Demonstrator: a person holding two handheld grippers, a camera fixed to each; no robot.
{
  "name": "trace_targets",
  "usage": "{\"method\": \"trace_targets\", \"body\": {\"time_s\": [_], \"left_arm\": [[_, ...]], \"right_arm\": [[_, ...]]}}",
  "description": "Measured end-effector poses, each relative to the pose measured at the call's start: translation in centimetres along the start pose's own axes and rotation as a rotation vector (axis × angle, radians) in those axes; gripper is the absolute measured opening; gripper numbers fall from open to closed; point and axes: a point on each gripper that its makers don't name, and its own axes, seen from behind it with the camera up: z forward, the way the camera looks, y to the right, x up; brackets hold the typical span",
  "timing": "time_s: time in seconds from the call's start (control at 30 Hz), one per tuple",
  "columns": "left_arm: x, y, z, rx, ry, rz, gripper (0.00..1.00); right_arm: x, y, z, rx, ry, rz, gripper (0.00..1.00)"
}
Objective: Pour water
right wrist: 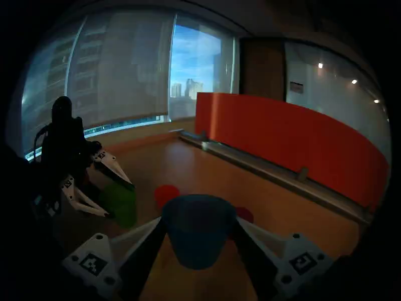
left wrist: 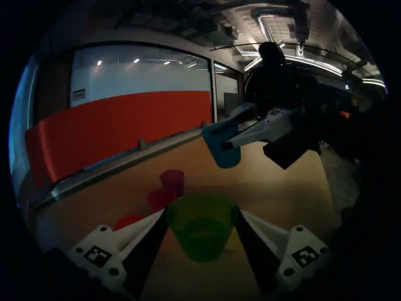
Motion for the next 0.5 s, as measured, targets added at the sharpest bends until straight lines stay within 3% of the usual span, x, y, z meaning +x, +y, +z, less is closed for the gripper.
{"method": "trace_targets", "body": {"time_s": [0.5], "left_arm": [[-4.6, -0.5, 1.7, -0.018, -0.139, 0.001, 0.89]], "right_arm": [[-7.0, 0.5, 2.0, 0.010, -0.123, -0.010, 0.90]]}}
